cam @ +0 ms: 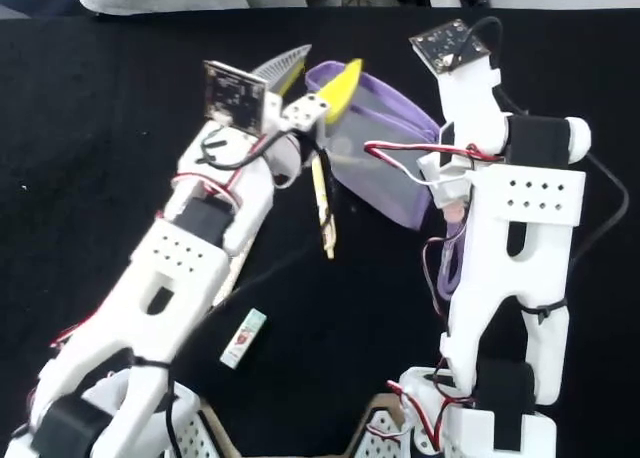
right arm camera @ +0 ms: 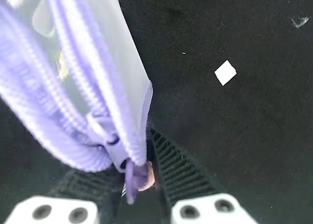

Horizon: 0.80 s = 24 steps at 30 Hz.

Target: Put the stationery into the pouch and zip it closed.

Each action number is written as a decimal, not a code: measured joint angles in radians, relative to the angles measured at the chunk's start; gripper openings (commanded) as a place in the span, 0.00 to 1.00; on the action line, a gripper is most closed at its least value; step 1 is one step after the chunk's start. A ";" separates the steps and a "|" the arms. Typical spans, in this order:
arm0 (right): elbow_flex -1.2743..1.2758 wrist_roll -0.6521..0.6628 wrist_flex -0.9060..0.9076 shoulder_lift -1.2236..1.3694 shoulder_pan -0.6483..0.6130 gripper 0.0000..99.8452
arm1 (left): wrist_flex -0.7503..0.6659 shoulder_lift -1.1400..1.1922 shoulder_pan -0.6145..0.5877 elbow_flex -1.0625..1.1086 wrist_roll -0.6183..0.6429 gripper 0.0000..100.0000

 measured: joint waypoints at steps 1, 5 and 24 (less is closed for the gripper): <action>0.000 0.000 0.000 0.000 0.000 0.01 | 0.012 -0.009 -0.018 -0.002 0.000 0.22; 0.000 0.000 0.000 0.000 0.000 0.01 | 0.026 -0.026 -0.120 0.012 0.000 0.21; 0.000 -0.044 0.000 0.000 -0.048 0.01 | 0.747 0.222 -0.345 -0.140 -0.117 0.21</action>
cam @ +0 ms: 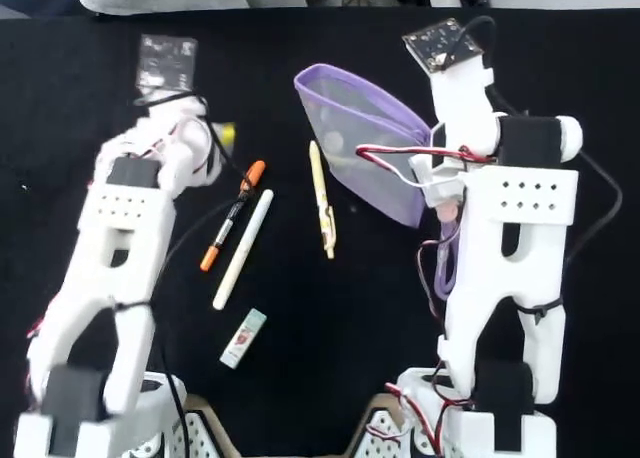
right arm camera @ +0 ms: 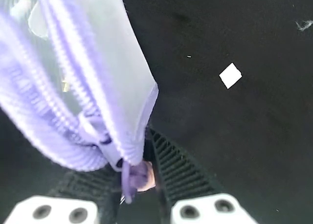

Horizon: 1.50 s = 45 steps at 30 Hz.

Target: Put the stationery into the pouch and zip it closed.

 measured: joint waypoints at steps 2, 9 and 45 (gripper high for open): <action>0.000 -0.003 0.000 -0.002 -0.012 0.01 | 0.015 0.060 0.002 -0.002 -0.011 0.21; 0.000 -0.003 0.000 -0.002 -0.017 0.01 | 0.021 0.273 0.002 -0.012 -0.057 0.21; 0.000 -0.003 0.000 -0.002 -0.017 0.01 | 0.448 0.509 0.127 -0.367 -0.347 0.21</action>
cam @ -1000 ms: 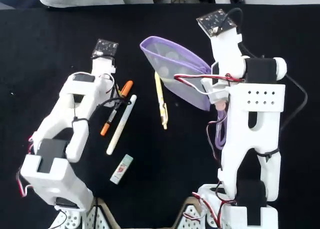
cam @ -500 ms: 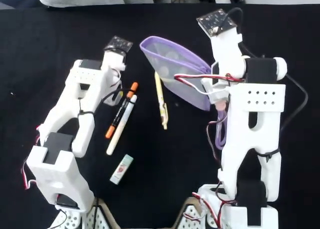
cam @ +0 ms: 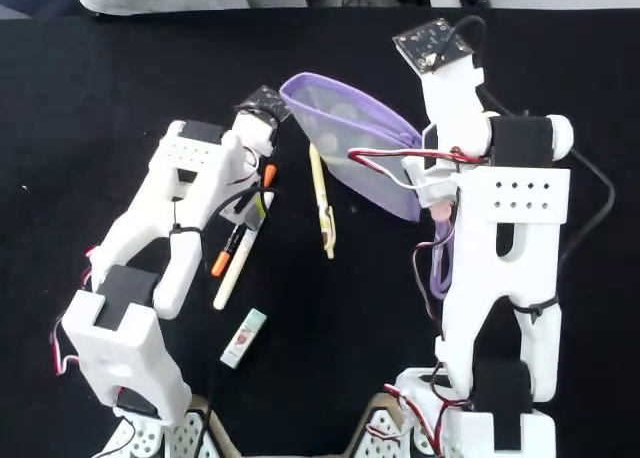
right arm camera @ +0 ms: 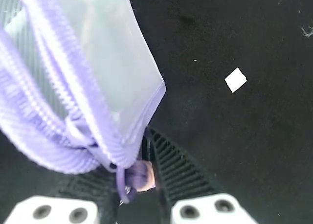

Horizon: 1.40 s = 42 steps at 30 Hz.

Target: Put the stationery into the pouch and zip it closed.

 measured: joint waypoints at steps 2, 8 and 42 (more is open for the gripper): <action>0.000 0.000 0.000 0.000 0.000 0.01 | -0.011 0.018 0.002 0.000 -0.003 0.21; 0.000 0.000 0.000 0.000 0.000 0.01 | -0.060 0.109 -0.020 -0.017 -0.008 0.21; 0.031 0.000 0.000 0.000 0.000 0.01 | -0.006 0.201 -0.081 -0.120 -0.008 0.03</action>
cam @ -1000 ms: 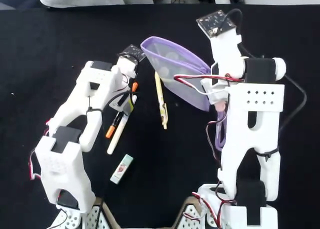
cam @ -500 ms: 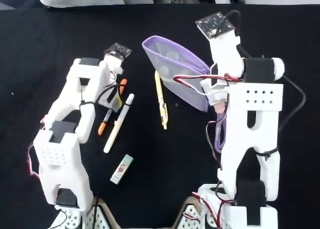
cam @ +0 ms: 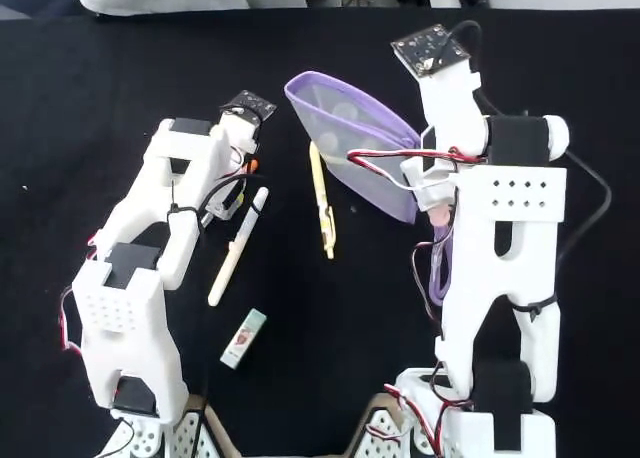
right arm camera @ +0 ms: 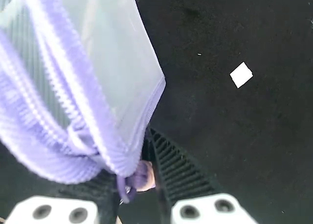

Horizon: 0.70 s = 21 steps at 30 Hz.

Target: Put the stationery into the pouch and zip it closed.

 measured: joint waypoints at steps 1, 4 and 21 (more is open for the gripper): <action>0.000 0.000 0.000 0.000 0.000 0.01 | 0.000 0.000 0.000 0.000 0.000 0.03; 0.000 0.000 0.000 0.000 0.000 0.01 | 0.000 0.000 0.000 0.000 0.002 0.03; 0.000 0.000 0.000 0.000 0.000 0.01 | -0.049 -0.436 0.046 -0.032 0.212 0.03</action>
